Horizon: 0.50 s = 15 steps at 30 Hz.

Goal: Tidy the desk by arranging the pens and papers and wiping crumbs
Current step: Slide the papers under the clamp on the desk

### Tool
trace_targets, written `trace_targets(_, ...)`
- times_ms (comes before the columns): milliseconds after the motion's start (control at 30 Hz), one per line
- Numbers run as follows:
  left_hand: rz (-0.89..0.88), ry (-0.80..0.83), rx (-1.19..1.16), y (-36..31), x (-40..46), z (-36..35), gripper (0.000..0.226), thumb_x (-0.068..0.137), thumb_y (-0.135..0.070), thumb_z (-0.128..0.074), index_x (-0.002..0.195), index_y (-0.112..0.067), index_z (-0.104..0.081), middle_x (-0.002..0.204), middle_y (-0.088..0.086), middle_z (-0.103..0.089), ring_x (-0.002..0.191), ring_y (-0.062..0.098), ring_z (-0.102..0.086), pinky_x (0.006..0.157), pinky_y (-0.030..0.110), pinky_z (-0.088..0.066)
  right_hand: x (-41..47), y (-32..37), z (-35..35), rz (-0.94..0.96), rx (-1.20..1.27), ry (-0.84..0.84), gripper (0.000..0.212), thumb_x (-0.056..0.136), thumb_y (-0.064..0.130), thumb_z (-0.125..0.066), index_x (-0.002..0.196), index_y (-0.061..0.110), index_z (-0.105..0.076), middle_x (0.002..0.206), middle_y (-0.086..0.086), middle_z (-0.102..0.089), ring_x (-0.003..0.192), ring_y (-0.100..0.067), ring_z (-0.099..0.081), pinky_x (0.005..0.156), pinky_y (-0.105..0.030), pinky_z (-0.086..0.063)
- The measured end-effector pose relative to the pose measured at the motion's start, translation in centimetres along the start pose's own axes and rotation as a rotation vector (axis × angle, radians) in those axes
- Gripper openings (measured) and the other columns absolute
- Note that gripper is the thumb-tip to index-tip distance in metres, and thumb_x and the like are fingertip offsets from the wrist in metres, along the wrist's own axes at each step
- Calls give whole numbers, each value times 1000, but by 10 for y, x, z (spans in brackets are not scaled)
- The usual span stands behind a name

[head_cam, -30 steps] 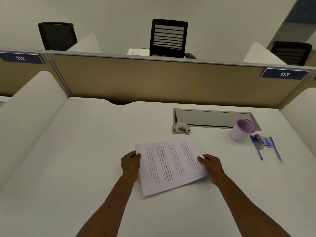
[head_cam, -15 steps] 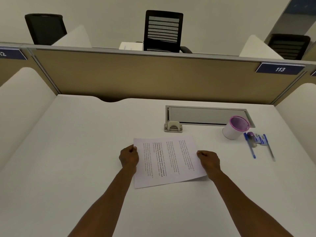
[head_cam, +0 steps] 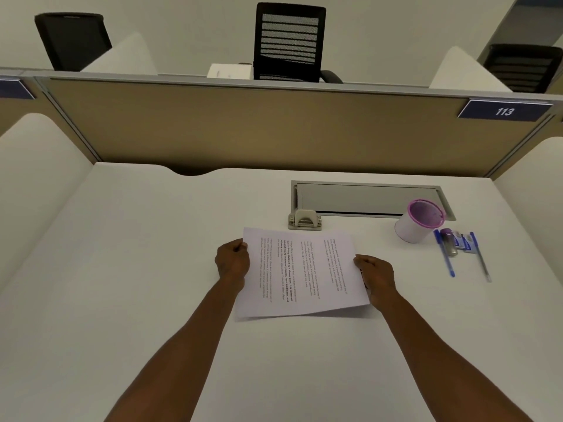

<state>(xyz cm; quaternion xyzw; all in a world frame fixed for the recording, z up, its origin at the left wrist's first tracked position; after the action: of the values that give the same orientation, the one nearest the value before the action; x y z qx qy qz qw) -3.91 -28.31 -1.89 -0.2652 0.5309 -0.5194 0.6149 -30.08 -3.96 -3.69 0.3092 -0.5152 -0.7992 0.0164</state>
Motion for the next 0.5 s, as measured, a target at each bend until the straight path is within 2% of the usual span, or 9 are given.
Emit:
trace_targets(133,19,0,3,-5,3,-5,20,98,-13,-53,89,-14,-70,80,0,-64,74,18,-57,71,26,-45,1,6,3,-11,24,-2,10,86,19,-68,77,22,-71,94,-8,-73,87,-34,-69,86,-53,-56)
trace_targets(233,26,-2,4,-8,5,-7,18,98,-13,-54,98,-16,-71,91,1,-65,83,21,-59,77,27,-45,5,5,5,-24,35,-7,9,86,19,-68,78,22,-72,94,-8,-73,87,-34,-69,86,-53,-56)
trace_targets(333,32,-3,36,-8,11,-10,16,97,-13,-55,96,-13,-71,97,5,-66,88,22,-58,81,28,-47,9,6,6,-28,44,-5,7,86,21,-68,80,19,-72,94,-9,-73,87,-34,-69,86,-54,-56)
trace_targets(400,38,1,68,-7,15,-12,20,97,-14,-56,106,-8,-73,104,7,-68,93,23,-61,88,30,-50,12,6,6,-32,45,0,6,86,21,-68,81,18,-71,95,-10,-72,87,-35,-69,86,-54,-55)
trace_targets(500,32,14,104,-6,19,-16,21,96,-13,-55,103,-15,-74,97,7,-66,90,25,-60,83,30,-49,14,8,5,-35,45,9,8,87,19,-67,80,16,-70,95,-12,-72,88,-36,-69,85,-53,-56)
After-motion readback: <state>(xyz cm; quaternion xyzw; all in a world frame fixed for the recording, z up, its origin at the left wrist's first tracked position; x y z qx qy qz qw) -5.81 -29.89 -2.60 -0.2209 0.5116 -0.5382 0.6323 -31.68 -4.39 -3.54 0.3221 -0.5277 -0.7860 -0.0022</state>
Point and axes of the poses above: each hand's wrist, its own x-axis towards the middle knuckle, its own z-axis out of the back of the hand, y = z × x, the point moved 6 cm from there along x, towards the middle knuckle
